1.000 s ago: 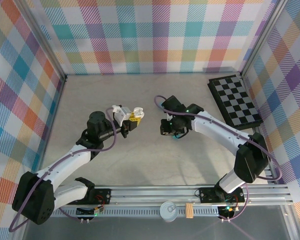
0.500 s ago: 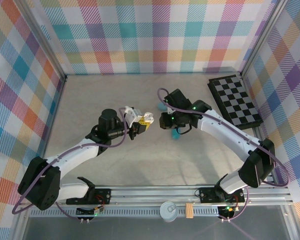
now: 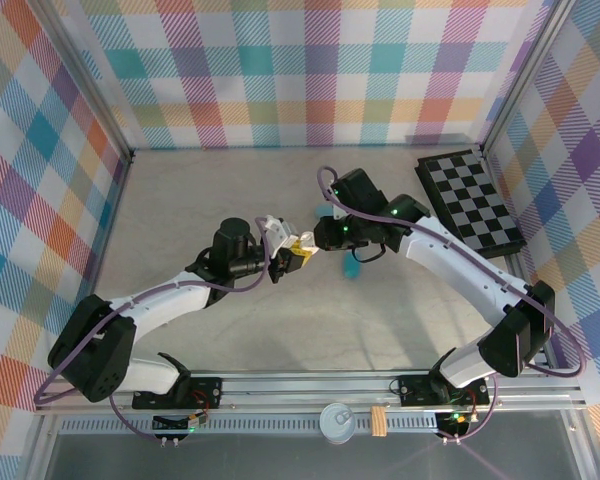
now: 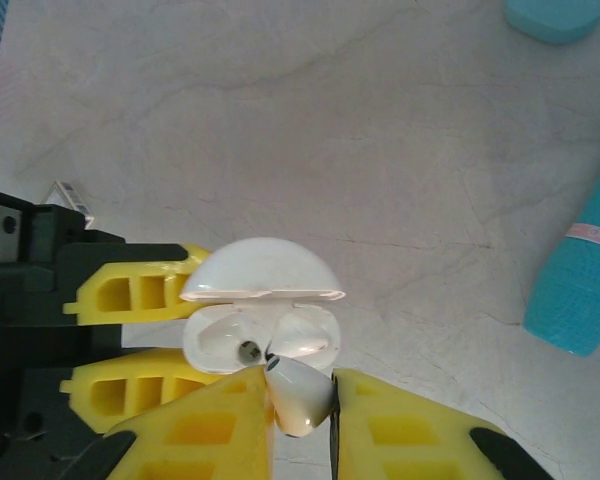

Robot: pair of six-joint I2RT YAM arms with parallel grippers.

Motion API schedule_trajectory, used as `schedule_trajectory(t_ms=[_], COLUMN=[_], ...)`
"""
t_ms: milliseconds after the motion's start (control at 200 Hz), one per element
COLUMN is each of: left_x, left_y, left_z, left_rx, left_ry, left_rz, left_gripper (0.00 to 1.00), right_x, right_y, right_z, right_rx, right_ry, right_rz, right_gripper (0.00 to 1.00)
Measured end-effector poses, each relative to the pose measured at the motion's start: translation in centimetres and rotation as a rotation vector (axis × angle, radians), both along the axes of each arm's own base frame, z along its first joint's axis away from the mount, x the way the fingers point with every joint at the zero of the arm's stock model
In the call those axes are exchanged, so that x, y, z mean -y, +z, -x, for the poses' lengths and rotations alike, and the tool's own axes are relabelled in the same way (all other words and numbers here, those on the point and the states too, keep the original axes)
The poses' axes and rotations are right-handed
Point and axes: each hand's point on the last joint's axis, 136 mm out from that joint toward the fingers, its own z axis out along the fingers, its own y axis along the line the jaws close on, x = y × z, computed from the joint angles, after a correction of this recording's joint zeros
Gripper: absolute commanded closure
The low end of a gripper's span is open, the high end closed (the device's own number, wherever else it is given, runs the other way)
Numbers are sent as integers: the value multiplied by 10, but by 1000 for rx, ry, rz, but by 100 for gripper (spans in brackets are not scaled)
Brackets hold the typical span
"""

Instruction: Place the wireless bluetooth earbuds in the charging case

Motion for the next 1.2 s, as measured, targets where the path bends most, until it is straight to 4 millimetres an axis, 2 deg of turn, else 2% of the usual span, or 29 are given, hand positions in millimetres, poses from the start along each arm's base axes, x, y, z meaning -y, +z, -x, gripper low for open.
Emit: schedule_trajectory(t_ms=[495,1200], left_x=[7,8], left_y=[5,10], left_z=[6,8], left_rx=[29,41], left_ry=[-37,-39], left_rz=[-1,7], left_gripper=[100,100], right_x=[-10,-11], right_y=[-3,-3], right_z=[2,4], right_rx=[-31,-15], right_ry=[31,80], right_rz=[-20,-10], right_gripper=[80,82])
